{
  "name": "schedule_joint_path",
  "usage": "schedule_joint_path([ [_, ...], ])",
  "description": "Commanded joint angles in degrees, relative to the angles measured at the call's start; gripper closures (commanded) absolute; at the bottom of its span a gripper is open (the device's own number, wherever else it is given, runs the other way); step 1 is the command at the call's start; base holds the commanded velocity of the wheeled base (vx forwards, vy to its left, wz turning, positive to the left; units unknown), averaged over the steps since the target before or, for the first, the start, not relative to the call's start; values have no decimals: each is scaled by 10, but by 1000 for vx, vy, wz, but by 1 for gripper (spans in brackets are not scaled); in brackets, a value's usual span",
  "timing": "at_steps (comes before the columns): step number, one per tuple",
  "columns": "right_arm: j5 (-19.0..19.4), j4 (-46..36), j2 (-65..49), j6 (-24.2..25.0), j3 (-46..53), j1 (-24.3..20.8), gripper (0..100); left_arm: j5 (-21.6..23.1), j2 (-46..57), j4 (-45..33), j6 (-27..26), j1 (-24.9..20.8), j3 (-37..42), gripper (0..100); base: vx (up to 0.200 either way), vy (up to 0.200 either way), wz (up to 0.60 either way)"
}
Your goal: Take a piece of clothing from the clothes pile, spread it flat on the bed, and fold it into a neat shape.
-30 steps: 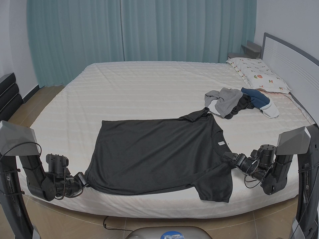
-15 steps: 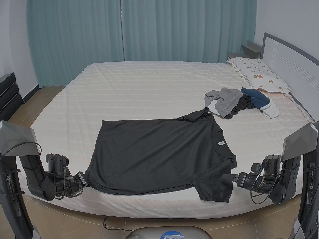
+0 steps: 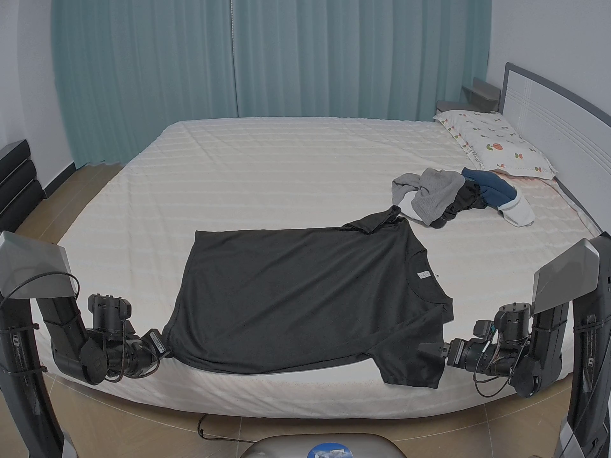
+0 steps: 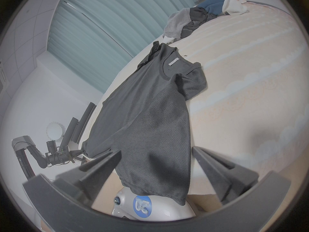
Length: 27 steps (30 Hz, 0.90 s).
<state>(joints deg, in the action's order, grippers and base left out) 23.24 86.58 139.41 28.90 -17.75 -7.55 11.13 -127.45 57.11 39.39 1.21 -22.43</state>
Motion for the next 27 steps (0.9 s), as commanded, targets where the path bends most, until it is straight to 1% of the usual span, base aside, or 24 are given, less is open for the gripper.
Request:
schedule_joint_path([
  [1, 0, 0, 9, 1, -4, -1, 100, -1, -1, 0, 0, 0, 0, 100, 0, 0, 0],
  [15, -5, -8, -15, -1, -7, 0, 100, 0, 1, 1, 2, 1, 0, 100, 0, 0, 0],
  [19, -10, -69, -35, -1, -33, 2, 100, -1, 0, 1, 2, 2, -2, 100, 0, 0, 0],
  [21, -13, -76, -41, -1, -34, 3, 100, -1, 0, 0, 2, 2, -2, 100, 0, 0, 0],
  [24, -15, -106, -47, -1, -45, 10, 100, -1, 2, 1, 3, 3, -3, 100, 0, 0, 0],
  [27, -21, -109, -50, -1, -42, 11, 100, -1, 11, 0, 15, 3, -2, 100, 0, 0, 0],
])
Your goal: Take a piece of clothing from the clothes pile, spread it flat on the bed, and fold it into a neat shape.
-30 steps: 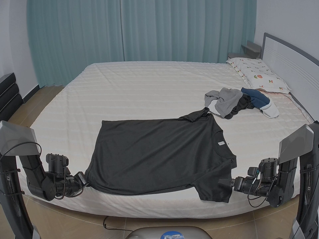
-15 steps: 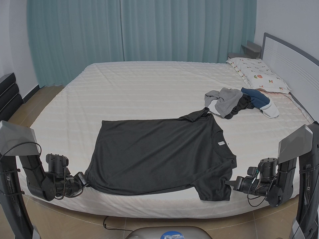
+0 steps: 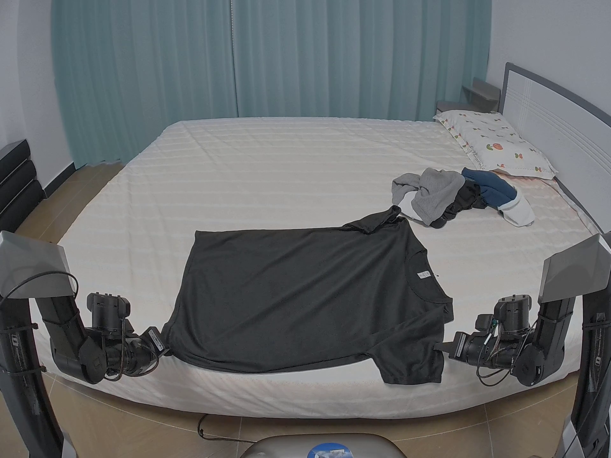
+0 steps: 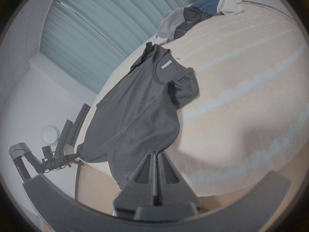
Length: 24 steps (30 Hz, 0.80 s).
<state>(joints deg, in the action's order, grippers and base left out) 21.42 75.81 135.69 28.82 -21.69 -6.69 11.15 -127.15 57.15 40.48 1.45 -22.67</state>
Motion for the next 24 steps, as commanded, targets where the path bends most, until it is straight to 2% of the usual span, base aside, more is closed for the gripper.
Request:
schedule_joint_path([
  [1, -4, -1, -16, -1, 2, 4, 100, -1, 11, 0, 6, 0, 4, 100, 0, 0, 0],
  [10, -4, 4, -52, -35, 84, 43, 100, -8, 16, -2, -7, 0, 12, 100, 0, 0, 0],
  [13, -4, 5, -67, -41, 103, 48, 100, -8, 16, -1, -30, 0, 26, 100, 0, 0, 0],
  [14, -4, 5, -82, -42, 113, 53, 100, -10, 16, 0, -58, 0, 40, 100, 0, 0, 0],
  [16, -3, 4, -93, -43, 127, 53, 100, -10, 16, 1, -81, 0, 53, 100, 0, 0, 0],
  [19, -4, 5, -96, -43, 140, 53, 100, -11, 16, 5, -90, -5, 60, 100, 0, 0, 0],
  [24, -4, 5, -98, -60, 167, 54, 100, -45, 10, 9, -106, -5, 66, 100, 0, 0, 0],
])
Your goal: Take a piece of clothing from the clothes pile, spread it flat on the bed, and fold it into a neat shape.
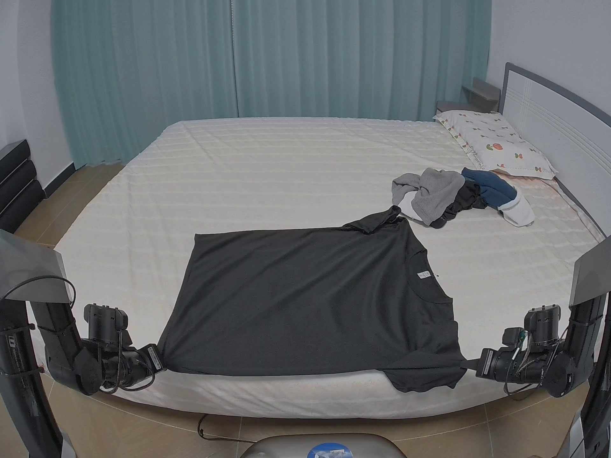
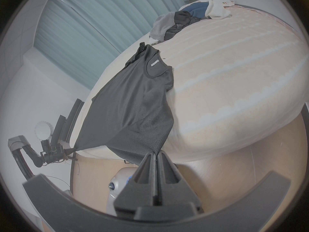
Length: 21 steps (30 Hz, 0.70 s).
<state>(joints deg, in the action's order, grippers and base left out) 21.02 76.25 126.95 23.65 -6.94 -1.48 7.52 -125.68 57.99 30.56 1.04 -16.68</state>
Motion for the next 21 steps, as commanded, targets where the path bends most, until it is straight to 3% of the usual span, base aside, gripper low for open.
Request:
schedule_joint_path([
  [1, 0, 0, -12, -15, 24, 2, 100, -12, -4, 0, -12, -1, 8, 100, 0, 0, 0],
  [15, -1, -11, -55, -23, 69, 10, 100, -18, -4, 27, -65, -2, 53, 100, 0, 0, 0],
  [21, 0, -87, -93, -55, 69, 31, 100, -18, -11, 103, -102, -2, 101, 100, 0, 0, 0],
])
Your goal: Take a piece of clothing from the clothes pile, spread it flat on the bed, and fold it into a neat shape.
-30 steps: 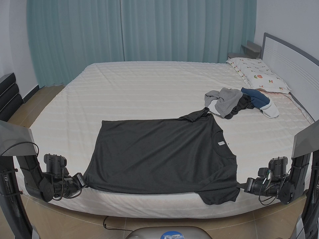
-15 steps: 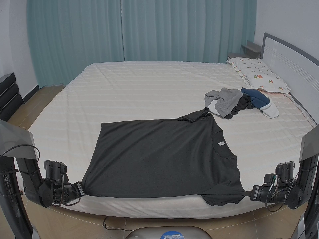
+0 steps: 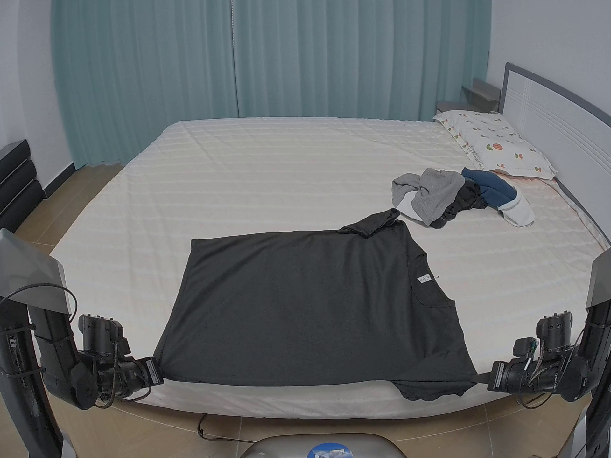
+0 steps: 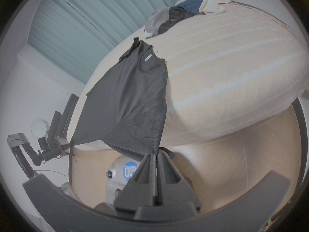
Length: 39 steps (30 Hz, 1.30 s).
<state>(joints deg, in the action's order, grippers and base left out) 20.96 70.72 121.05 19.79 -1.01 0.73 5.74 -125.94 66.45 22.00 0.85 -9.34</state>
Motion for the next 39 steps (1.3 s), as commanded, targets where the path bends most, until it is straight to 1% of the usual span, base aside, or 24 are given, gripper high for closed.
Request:
schedule_joint_path([
  [1, 1, -45, -42, -23, 10, 9, 100, 0, -10, 21, -26, 0, 33, 100, 0, 0, 0],
  [5, 0, -68, -47, -34, 10, 7, 100, -2, -11, 21, -52, 0, 51, 100, 0, 0, 0],
  [10, -12, -109, -64, -49, 10, 8, 100, -2, -11, 21, -72, 0, 66, 100, 0, 0, 0],
  [14, -13, -140, -92, -55, 10, 8, 100, -3, -7, 18, -86, 0, 83, 100, 0, 0, 0],
  [17, -14, -166, -119, -60, 10, 8, 100, -21, -5, 20, -95, -1, 89, 100, 0, 0, 0],
  [18, -16, -172, -132, -65, 10, 8, 100, -35, -6, 21, -94, -3, 86, 100, 0, 0, 0],
  [21, -18, -168, -147, -66, 10, 8, 100, -40, -4, 23, -88, -6, 79, 100, 0, 0, 0],
  [24, -17, -165, -163, -63, 2, 8, 100, -39, 6, 31, -62, -8, 61, 100, 0, 0, 0],
  [29, -16, -166, -166, -58, -47, 14, 100, -39, 41, 45, 26, -20, 20, 100, 0, 0, 0],
  [33, -16, -166, -158, -56, -72, 13, 100, -38, 55, 46, 55, -26, 2, 100, 0, 0, 0],
  [35, -16, -167, -155, -51, -95, 13, 100, -40, 61, 46, 87, -28, -16, 100, 0, 0, 0],
  [36, -16, -167, -155, -51, -97, 13, 100, -40, 61, 46, 88, -28, -17, 100, 0, 0, 0],
  [37, -16, -166, -156, -41, -111, 13, 100, -41, 67, 46, 111, -27, -30, 100, 0, 0, 0],
  [39, -17, -171, -161, -26, -129, 13, 100, -41, 78, 46, 131, -27, -40, 100, 0, 0, 0],
])
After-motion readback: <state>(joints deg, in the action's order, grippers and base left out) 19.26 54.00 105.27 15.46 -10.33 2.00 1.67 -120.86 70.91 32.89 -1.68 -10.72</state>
